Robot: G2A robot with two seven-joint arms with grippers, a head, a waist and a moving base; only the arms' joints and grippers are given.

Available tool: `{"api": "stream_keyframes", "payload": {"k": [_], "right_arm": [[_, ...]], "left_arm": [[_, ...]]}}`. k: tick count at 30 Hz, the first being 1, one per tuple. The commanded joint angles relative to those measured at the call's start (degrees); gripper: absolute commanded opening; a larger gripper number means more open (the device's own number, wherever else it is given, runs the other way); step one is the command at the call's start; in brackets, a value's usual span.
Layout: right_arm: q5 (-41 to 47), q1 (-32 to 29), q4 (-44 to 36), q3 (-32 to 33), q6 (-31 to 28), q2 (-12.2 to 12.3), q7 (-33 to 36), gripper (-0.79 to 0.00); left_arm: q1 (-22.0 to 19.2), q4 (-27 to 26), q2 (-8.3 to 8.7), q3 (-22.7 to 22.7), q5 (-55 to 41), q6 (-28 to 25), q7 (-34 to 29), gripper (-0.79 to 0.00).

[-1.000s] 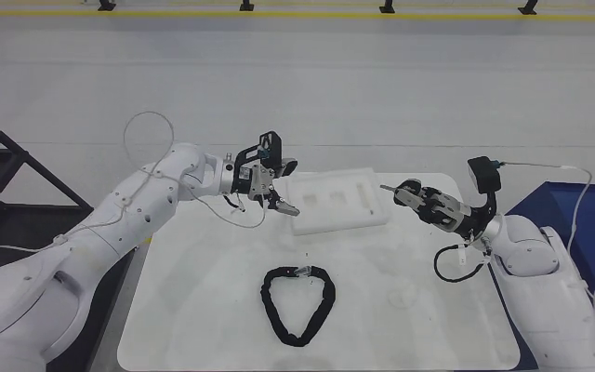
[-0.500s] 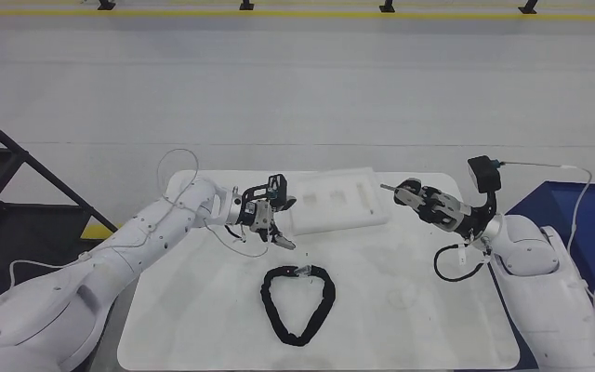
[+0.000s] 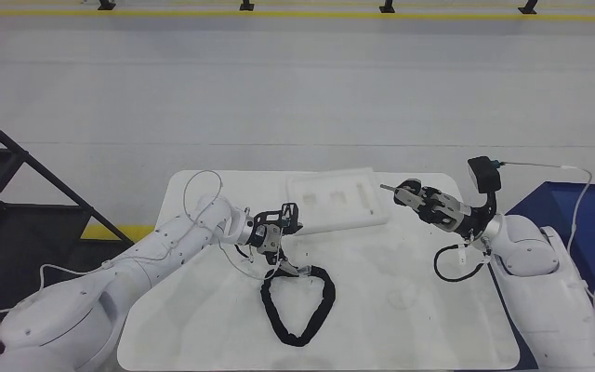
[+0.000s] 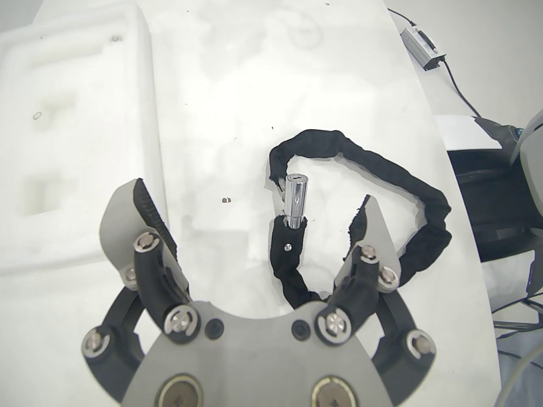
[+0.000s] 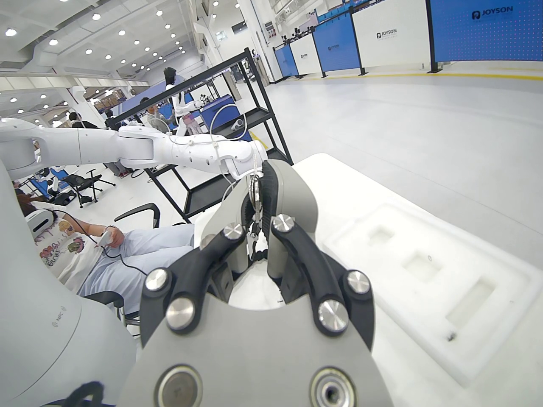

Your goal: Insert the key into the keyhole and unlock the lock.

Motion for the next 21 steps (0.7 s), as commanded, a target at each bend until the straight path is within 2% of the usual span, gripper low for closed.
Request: {"api": "stream_keyframes", "payload": {"k": [1,18,21], "right_arm": [[0.0,0.0,0.0,0.0,0.0,0.0,0.0,-0.785],[0.0,0.0,0.0,0.0,0.0,0.0,0.0,-0.785],[0.0,0.0,0.0,0.0,0.0,0.0,0.0,-0.785]], "left_arm": [[0.0,0.0,0.01,0.0,-0.1,0.0,0.1,0.0],[0.0,0.0,0.01,0.0,-0.1,0.0,0.1,0.0],[1.5,-0.8,0.21,-0.8,0.6,2.0,0.2,0.0]]}}
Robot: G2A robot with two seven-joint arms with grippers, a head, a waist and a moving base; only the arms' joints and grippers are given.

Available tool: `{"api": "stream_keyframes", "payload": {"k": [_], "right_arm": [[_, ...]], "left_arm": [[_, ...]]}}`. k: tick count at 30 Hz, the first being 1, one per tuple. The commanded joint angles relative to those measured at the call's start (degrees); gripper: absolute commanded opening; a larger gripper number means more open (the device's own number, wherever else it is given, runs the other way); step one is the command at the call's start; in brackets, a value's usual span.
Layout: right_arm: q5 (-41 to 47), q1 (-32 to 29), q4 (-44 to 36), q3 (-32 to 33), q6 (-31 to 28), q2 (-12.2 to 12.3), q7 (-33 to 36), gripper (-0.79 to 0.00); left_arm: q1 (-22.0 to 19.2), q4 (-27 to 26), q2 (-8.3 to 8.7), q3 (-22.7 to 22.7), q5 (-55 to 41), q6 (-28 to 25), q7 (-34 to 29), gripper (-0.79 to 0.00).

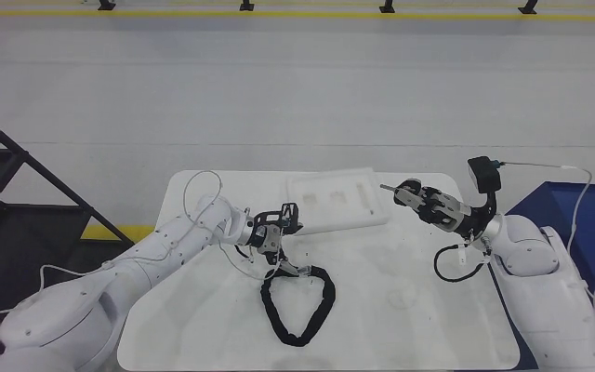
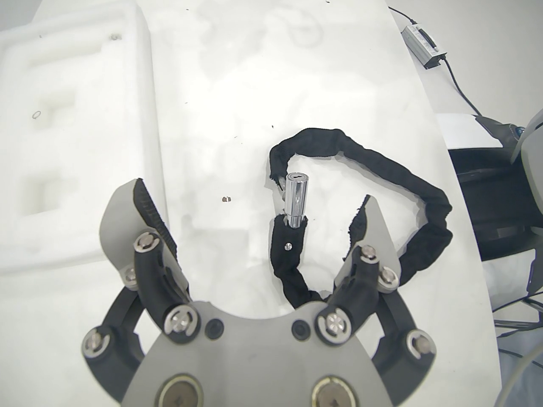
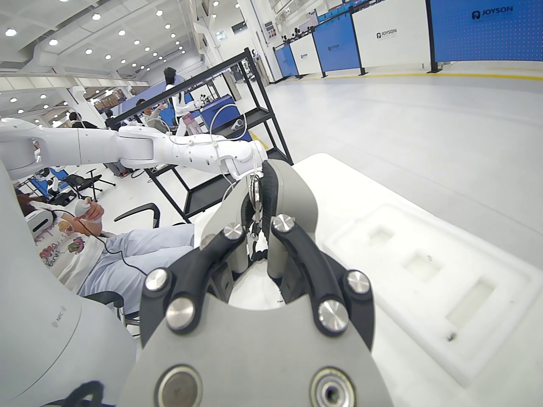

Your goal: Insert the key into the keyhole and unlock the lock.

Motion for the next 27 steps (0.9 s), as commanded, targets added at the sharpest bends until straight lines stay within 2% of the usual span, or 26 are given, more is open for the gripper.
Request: {"api": "stream_keyframes", "payload": {"k": [1,2,10,14,19,27], "right_arm": [[0.0,0.0,0.0,0.0,0.0,0.0,0.0,-0.785],[0.0,0.0,0.0,0.0,0.0,0.0,0.0,-0.785],[0.0,0.0,0.0,0.0,0.0,0.0,0.0,-0.785],[0.0,0.0,0.0,0.0,0.0,0.0,0.0,-0.785],[0.0,0.0,0.0,0.0,0.0,0.0,0.0,-0.785],[0.0,0.0,0.0,0.0,0.0,0.0,0.0,-0.785]], "left_arm": [[1.1,-0.9,0.25,-0.4,1.1,-0.3,1.2,0.0],[1.6,-0.7,0.45,-0.7,1.5,-1.5,2.6,0.0],[5.8,-1.7,2.05,-1.7,14.3,3.3,12.2,0.0],[7.4,-1.6,2.34,-1.9,19.0,4.7,16.8,0.0],[8.7,-0.6,1.74,-2.2,21.7,5.9,19.6,0.0],[9.5,1.2,-0.12,-2.9,23.3,7.0,19.2,0.0]]}}
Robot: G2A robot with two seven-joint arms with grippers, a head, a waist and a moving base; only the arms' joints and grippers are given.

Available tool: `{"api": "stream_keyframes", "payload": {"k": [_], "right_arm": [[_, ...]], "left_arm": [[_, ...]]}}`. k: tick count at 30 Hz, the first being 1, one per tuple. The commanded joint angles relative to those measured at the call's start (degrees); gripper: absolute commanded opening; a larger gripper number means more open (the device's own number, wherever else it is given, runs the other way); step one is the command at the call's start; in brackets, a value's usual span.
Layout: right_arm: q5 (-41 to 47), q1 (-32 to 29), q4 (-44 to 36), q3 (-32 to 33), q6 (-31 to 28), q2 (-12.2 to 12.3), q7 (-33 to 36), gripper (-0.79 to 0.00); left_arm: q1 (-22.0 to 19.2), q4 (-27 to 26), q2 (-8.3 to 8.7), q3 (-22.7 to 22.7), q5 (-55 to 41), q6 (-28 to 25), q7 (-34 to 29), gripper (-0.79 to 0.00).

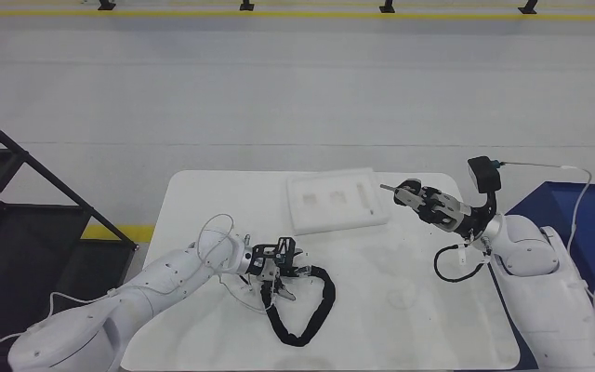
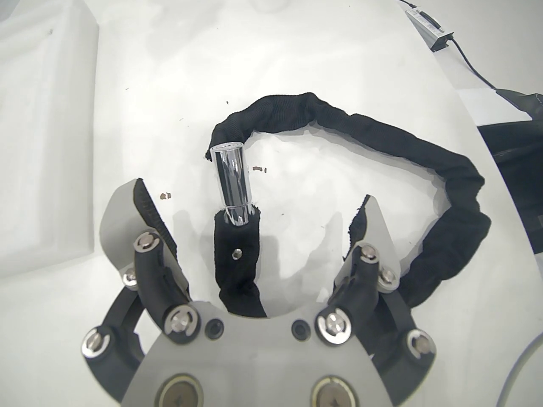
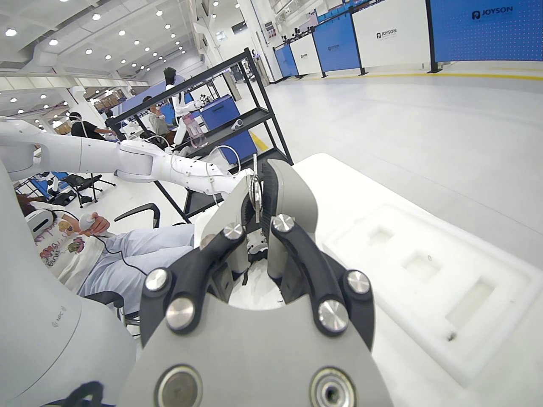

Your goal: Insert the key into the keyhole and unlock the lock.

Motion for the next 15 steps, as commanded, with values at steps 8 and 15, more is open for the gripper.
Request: {"api": "stream_keyframes", "payload": {"k": [8,15], "right_arm": [[0.0,0.0,0.0,0.0,0.0,0.0,0.0,-0.785],[0.0,0.0,0.0,0.0,0.0,0.0,0.0,-0.785]], "left_arm": [[0.4,2.4,-1.77,-0.9,1.4,0.3,-0.1,-0.123],[0.7,4.8,-2.91,-1.8,1.7,-0.2,0.7,-0.64]]}}
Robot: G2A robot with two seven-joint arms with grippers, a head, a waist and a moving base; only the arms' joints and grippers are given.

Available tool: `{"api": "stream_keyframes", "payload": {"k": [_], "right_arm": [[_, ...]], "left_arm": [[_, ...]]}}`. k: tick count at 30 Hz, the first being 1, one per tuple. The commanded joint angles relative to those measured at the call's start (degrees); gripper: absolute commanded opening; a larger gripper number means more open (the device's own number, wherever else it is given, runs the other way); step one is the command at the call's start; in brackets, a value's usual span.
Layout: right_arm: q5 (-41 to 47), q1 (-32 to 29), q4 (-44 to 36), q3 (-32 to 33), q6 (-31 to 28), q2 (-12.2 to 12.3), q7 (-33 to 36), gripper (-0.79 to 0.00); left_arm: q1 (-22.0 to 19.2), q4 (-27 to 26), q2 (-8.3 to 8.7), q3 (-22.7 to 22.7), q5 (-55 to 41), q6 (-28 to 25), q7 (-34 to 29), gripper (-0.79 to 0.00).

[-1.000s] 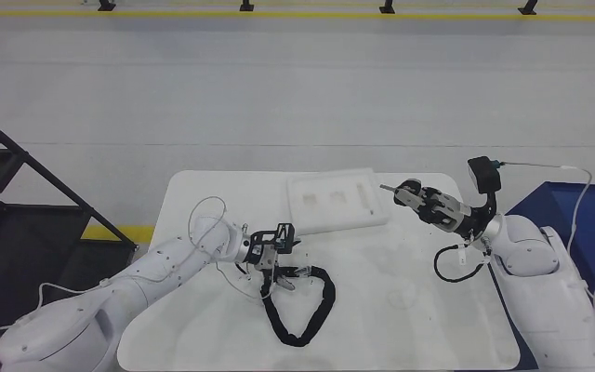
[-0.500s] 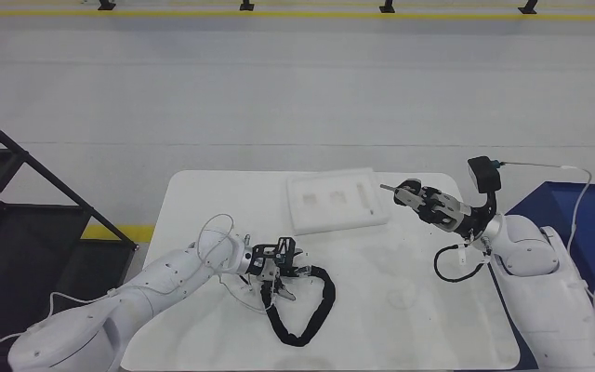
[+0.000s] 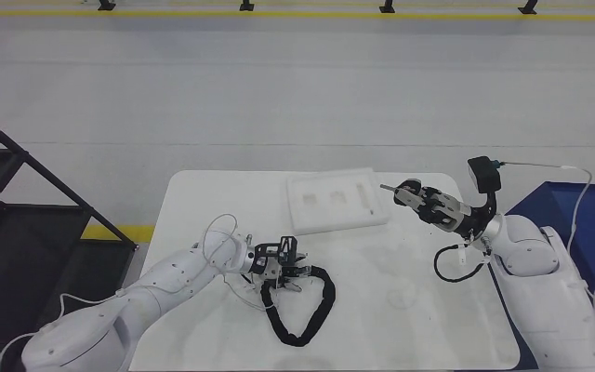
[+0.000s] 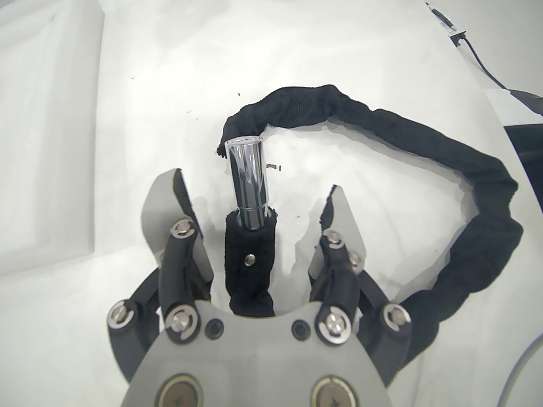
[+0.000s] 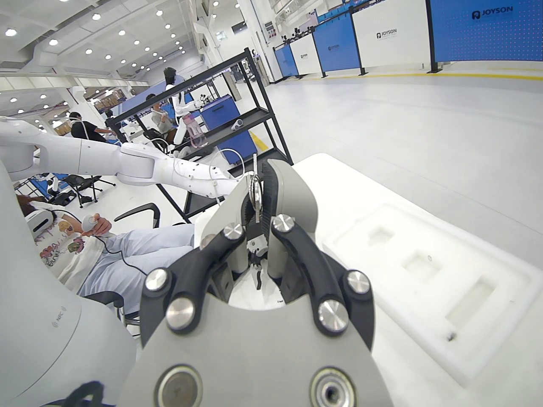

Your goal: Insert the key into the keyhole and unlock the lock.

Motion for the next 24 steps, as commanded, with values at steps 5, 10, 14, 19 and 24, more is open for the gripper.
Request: {"api": "stream_keyframes", "payload": {"k": [5,10,14,19,24], "right_arm": [[0.0,0.0,0.0,0.0,0.0,0.0,0.0,-0.785],[0.0,0.0,0.0,0.0,0.0,0.0,0.0,-0.785],[0.0,0.0,0.0,0.0,0.0,0.0,0.0,-0.785],[0.0,0.0,0.0,0.0,0.0,0.0,0.0,-0.785],[0.0,0.0,0.0,0.0,0.0,0.0,0.0,-0.785]], "left_arm": [[0.1,1.8,-0.93,-0.8,-0.1,-0.8,0.2,-0.785],[0.0,2.8,-1.48,-1.8,-1.0,-2.2,0.9,-0.785],[-0.3,2.5,-1.39,-3.0,-1.7,-4.1,2.7,-0.785],[-0.4,0.4,-0.32,-4.8,-1.0,-5.9,5.3,-0.785],[0.0,-1.8,1.34,-7.8,-2.9,-8.2,6.6,-0.785]]}}
